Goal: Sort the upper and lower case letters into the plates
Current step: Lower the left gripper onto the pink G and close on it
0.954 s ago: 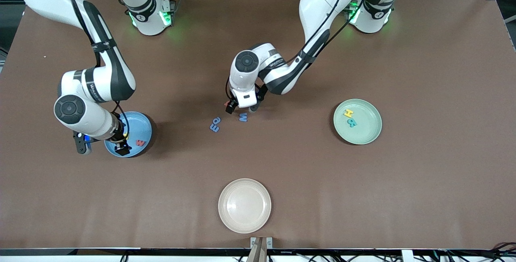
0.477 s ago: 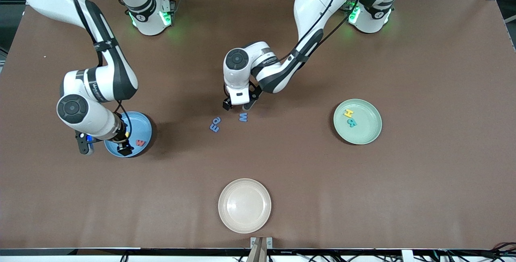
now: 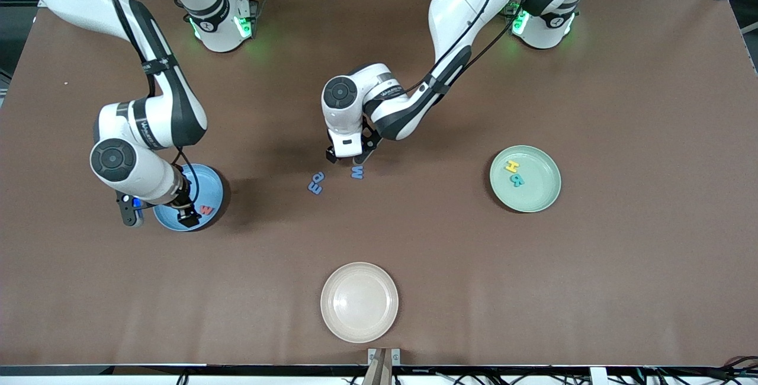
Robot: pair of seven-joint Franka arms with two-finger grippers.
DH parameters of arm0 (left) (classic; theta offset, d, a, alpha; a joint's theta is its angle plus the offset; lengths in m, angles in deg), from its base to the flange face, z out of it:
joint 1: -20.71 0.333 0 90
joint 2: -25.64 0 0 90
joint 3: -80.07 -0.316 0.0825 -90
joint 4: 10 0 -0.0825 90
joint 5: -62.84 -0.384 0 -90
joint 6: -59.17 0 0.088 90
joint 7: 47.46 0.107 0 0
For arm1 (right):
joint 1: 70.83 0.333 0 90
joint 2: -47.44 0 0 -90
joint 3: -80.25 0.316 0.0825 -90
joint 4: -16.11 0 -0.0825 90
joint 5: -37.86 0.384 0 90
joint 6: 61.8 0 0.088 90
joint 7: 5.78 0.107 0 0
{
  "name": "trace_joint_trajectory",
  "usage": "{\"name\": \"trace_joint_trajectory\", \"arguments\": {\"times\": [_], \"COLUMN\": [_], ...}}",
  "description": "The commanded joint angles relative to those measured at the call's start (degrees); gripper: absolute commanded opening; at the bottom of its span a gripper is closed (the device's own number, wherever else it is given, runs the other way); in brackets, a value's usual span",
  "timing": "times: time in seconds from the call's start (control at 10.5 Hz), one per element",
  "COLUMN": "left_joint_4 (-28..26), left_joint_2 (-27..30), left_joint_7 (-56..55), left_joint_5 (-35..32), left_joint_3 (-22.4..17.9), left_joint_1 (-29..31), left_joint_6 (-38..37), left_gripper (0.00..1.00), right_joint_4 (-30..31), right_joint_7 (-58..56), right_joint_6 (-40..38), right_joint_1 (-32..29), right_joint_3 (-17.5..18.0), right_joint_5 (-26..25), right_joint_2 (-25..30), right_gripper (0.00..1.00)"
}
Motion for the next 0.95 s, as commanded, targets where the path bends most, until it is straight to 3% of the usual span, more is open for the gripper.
{"name": "trace_joint_trajectory", "arguments": {"times": [0.0,0.29,0.57,0.86], "left_joint_4": [4.59,6.97,6.45,5.49], "left_joint_2": [-1.39,-3.23,-3.06,-3.41], "left_joint_7": [1.82,3.31,2.79,7.87], "left_joint_5": [0.83,1.44,15.81,23.82], "left_joint_3": [-0.06,0.2,-0.67,-0.58], "left_joint_1": [-0.44,-1.06,0.69,4.12], "left_joint_6": [-2.72,-1.68,4.3,5.09], "left_gripper": [1.0,1.0,1.0,1.0], "right_joint_4": [-1.61,-1.79,-2.58,-5.56], "right_joint_7": [-0.58,-0.58,-0.58,-0.67], "right_joint_6": [-0.95,-0.95,-0.95,-0.95], "right_joint_1": [-0.21,-0.21,-0.65,-1.26], "right_joint_3": [0.05,0.05,0.05,-0.12], "right_joint_5": [0.9,0.9,0.9,0.81], "right_joint_2": [-0.74,-0.82,-1.43,-4.07], "right_gripper": [1.0,1.0,1.0,1.0]}}
